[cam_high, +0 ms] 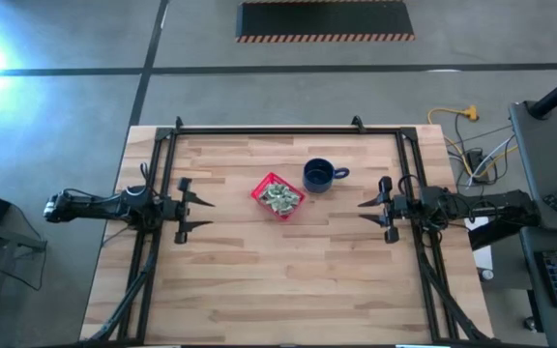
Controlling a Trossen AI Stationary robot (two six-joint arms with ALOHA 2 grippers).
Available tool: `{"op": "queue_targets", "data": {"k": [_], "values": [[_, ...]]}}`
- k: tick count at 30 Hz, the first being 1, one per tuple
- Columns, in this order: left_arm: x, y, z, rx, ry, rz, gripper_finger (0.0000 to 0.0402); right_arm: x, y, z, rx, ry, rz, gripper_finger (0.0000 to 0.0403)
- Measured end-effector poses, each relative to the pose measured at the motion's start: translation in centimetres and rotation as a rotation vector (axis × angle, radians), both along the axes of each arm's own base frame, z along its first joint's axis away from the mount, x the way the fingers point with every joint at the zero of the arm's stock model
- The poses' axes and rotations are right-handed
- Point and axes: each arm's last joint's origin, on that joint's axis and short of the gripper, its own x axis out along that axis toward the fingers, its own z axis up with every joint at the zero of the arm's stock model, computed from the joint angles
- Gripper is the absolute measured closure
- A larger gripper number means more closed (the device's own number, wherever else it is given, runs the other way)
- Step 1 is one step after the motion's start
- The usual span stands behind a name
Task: Pick and place items into bin
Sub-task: Return to Home Position
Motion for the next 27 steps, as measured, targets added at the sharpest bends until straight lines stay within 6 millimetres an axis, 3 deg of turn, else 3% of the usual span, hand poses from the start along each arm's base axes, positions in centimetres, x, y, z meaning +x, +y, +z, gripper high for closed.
{"op": "queue_targets", "data": {"k": [27], "values": [[0.00,0.00,0.00,0.000,0.000,0.000,0.0205,0.00,0.00,0.00,0.000,0.000,0.000,0.0289]]}}
